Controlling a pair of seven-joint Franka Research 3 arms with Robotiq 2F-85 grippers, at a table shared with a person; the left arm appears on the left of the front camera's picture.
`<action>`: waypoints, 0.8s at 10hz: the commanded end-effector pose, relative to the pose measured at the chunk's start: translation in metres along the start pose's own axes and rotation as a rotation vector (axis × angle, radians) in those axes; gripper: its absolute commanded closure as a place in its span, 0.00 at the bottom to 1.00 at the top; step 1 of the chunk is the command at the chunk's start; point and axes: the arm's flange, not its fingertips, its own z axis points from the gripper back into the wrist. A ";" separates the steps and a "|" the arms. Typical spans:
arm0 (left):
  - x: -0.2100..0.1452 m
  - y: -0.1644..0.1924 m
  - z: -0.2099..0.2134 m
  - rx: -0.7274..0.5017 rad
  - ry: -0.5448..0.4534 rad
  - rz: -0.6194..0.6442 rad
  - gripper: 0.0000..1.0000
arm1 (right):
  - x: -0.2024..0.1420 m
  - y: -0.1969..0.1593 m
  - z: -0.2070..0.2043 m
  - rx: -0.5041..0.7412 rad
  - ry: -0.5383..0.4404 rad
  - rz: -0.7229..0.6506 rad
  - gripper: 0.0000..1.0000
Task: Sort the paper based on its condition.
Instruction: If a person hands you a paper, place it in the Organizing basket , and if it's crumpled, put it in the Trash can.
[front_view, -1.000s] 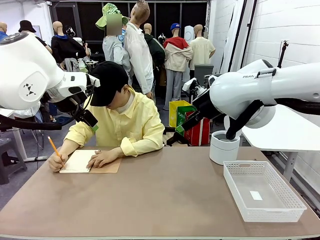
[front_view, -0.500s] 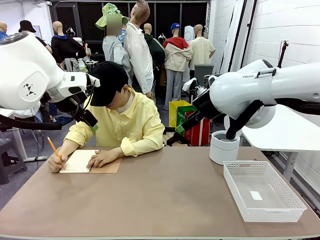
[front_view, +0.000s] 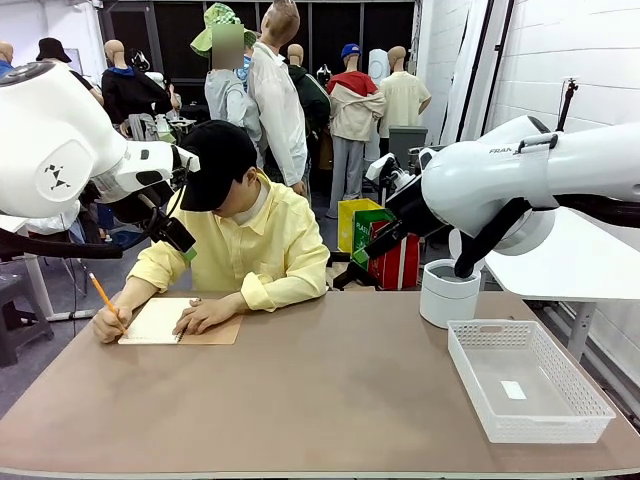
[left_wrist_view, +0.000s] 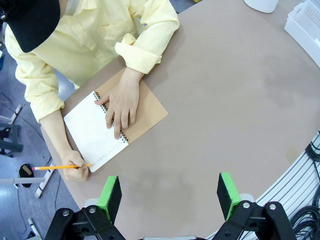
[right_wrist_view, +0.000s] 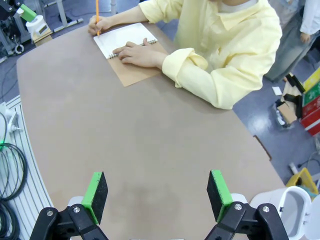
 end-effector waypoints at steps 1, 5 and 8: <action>0.000 0.001 0.001 0.001 0.000 0.005 0.00 | 0.000 0.001 0.000 0.000 0.001 -0.012 0.00; 0.000 0.001 0.001 0.001 0.000 0.005 0.00 | 0.000 0.001 0.000 0.000 0.001 -0.012 0.00; 0.000 0.001 0.001 0.001 0.000 0.005 0.00 | 0.000 0.001 0.000 0.000 0.001 -0.012 0.00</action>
